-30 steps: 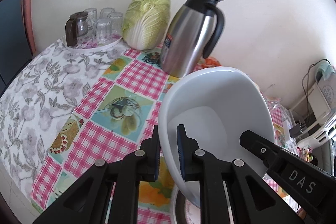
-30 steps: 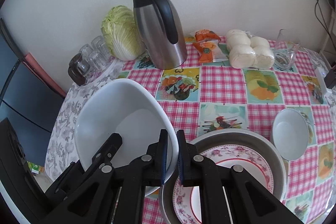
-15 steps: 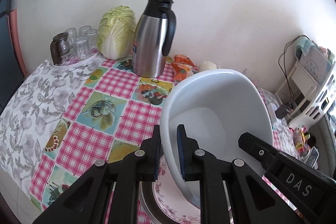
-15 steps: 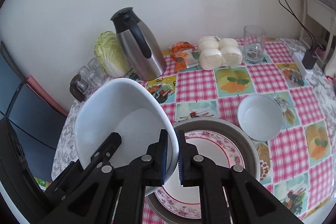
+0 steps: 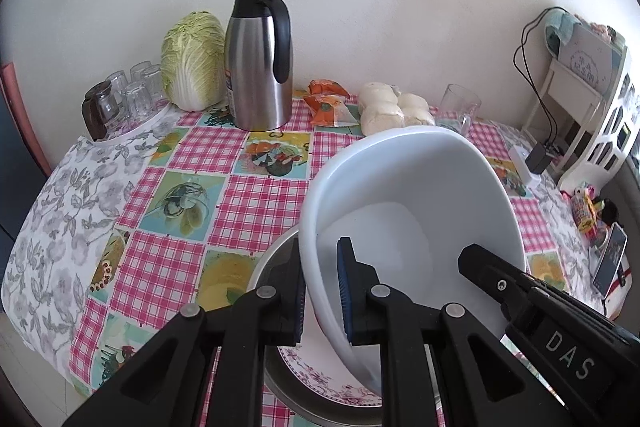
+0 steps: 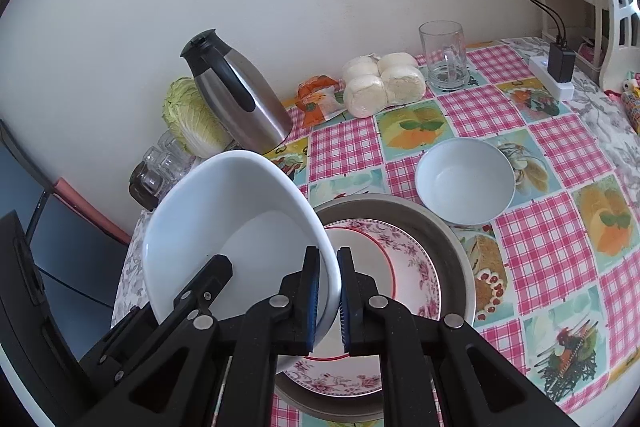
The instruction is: Organize plates and bowls
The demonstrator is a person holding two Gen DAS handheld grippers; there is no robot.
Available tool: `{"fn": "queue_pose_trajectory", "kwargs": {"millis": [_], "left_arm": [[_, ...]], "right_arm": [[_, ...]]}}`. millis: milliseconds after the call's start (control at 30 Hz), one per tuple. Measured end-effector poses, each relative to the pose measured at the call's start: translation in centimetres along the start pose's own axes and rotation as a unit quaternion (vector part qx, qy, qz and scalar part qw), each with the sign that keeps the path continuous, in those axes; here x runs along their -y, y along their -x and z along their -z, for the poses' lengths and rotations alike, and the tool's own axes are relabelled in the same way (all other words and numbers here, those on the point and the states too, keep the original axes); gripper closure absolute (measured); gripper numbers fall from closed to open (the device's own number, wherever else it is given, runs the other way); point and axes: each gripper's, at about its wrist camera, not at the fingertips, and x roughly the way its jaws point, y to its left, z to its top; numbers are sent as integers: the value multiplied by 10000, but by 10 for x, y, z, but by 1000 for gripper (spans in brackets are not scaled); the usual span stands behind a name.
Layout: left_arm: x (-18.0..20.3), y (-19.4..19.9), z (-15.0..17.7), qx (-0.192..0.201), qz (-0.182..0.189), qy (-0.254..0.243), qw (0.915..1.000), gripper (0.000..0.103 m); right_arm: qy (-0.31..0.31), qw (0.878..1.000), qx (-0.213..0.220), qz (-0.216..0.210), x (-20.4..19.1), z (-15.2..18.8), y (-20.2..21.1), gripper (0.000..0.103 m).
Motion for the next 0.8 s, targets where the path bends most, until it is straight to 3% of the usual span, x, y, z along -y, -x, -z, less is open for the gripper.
{"fn": "queue_pose_trajectory", "kwargs": {"millis": [333, 800], "left_arm": [[21, -11, 5, -201, -94, -324, 9992, 88], [24, -29, 12, -562, -140, -430, 9974, 87]], "right_arm": [[-196, 9998, -6, -6, 24, 5, -3, 93], [-332, 9988, -345, -21, 40, 10, -20, 92]]}}
